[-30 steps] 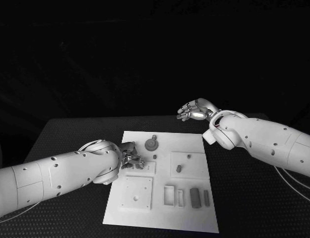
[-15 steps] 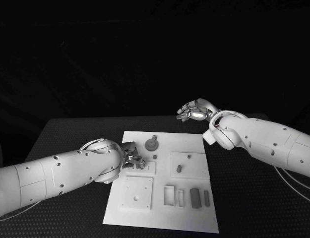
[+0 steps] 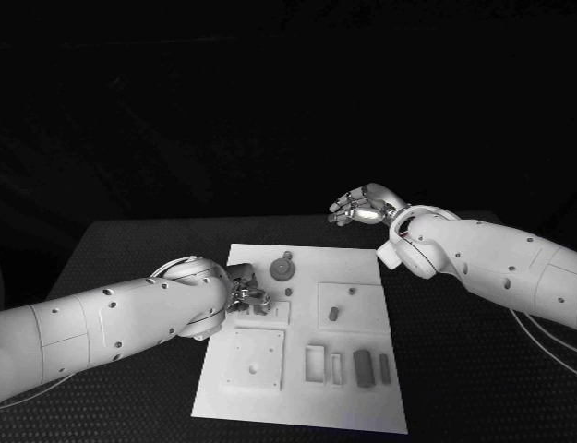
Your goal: Assemble the parts on the task board
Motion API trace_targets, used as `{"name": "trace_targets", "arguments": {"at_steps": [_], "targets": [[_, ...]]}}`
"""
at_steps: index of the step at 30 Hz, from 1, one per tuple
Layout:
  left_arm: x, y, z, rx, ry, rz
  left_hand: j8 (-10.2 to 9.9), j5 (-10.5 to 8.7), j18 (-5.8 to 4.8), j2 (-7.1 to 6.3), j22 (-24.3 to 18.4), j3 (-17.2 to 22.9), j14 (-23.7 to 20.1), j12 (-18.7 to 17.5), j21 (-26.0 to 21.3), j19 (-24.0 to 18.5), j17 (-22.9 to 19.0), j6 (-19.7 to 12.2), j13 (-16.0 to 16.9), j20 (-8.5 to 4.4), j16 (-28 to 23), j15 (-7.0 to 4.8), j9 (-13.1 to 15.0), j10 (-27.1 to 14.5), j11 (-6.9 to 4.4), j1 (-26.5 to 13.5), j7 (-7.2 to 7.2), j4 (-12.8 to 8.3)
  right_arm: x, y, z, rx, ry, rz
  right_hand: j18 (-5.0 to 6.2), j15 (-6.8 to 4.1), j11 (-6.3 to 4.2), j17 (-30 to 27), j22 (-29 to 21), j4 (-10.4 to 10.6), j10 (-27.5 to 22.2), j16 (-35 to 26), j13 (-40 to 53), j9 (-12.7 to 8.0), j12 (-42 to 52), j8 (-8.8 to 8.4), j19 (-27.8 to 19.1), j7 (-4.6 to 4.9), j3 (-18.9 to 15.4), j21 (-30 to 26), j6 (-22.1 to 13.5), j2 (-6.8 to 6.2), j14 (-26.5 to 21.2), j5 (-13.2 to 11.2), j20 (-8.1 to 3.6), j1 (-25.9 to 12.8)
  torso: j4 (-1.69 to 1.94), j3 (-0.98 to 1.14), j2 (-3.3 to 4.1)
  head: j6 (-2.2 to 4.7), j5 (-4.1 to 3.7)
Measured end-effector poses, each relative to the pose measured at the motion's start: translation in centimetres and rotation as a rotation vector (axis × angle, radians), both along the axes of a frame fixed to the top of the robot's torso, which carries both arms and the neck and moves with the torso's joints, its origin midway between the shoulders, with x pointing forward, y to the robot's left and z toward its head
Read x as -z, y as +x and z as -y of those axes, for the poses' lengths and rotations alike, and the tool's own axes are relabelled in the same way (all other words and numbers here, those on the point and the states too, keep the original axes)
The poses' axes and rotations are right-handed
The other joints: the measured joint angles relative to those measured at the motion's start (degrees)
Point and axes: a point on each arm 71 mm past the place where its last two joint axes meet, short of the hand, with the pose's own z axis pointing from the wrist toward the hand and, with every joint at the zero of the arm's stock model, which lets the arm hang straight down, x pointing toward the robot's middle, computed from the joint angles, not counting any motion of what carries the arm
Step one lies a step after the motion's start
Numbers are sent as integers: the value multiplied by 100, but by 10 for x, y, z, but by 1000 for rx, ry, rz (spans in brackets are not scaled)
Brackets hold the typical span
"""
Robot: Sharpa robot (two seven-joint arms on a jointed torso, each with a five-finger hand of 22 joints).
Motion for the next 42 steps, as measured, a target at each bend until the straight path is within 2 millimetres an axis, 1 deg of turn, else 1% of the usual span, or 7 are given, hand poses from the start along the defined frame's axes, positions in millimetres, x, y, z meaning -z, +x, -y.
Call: {"name": "trace_targets", "arguments": {"at_steps": [3, 21, 25, 28, 30, 33, 42], "targets": [[1, -1, 2, 4, 5, -3, 38, -158, 0, 26, 1, -41, 0, 28, 0, 0, -33, 9, -26, 0, 20, 0, -3, 0, 0, -80, 9, 51, 0, 0, 0, -1, 0, -1, 0, 0, 0, 0, 0, 0, 0, 0, 0, 0, 0, 0, 0, 0, 0, 0, 0, 0, 0, 0, 0, 0, 0, 0, 1, -1, 0], [1, -1, 4, 12, 20, 3, 38, -440, 0, 52, -1, 19, 0, 66, 22, 0, -100, 18, -70, 0, 66, 0, -27, -1, 2, -168, 18, 199, 0, 0, -1, -4, -1, -3, 0, -1, -21, -19, 1, 0, 21, -22, 1, -18, -50, 29, 0, 0, 0, 0, 0, 0, 0, 222, 0, 0, 0, 1, 1, 2, -15], [2, -2, 5, 14, 22, 1, 65, -984, 0, 36, -1, 13, 0, 106, 22, 0, -159, 69, -119, 0, 66, 0, -40, -1, 2, -204, 12, 347, 0, 0, -1, -4, -1, -4, 1, -1, -21, -19, 0, 0, 21, -22, 1, -19, -50, 29, 0, 0, 0, -22, 0, 0, 0, 244, 0, 0, 0, -3, 1, 3, -16], [4, -3, 4, 15, 25, -5, 9, -1636, 0, -204, -1, -45, -53, 106, 23, -2, -214, 456, -174, -2, 66, -54, -35, -30, 30, -272, -195, 537, 0, 0, 0, -3, -1, -4, 0, 19, -21, -24, 0, 0, 21, -22, 1, -19, -50, 29, 0, 1, 0, -22, -1, 0, -20, 244, 0, 0, 0, -3, 0, 7, -16], [5, -3, 3, 14, 26, -8, 8, -1882, 1, -360, -1, -93, -59, 106, 23, -35, -247, 502, -209, -11, 78, -122, -40, -28, 28, -318, -236, 639, 0, 0, 0, -2, -1, -4, 1, 19, -21, -24, 1, 0, 20, -23, 1, -19, -50, 29, -27, 15, 0, -22, -16, 0, -21, 244, -3, 0, 3, -5, -1, 8, -18], [5, -3, 3, 14, 26, -10, 8, -1906, 1, -476, -1, -439, -41, 106, 24, -65, -283, 522, -254, 19, 106, -144, -45, -22, 22, -432, -255, 592, 0, 0, 0, -2, -1, -4, 1, 19, -21, -24, 0, 0, 20, -44, -4, -24, -50, 29, -41, 20, 0, -22, -21, 0, -21, 244, 0, 0, 7, -7, -1, 9, -23], [5, -3, 2, 14, 25, -10, 11, -2111, 2, -654, -2, -578, -51, 106, 24, -64, -322, 528, -296, 19, 106, -158, -45, -32, 32, -552, -261, 666, 0, 0, 1, -1, -2, -4, 1, 19, -20, -23, 1, 0, 20, -44, -3, -24, -50, 29, -41, 21, 0, -22, -21, 0, -21, 244, 0, 0, 4, -8, -1, 3, -19]]}}
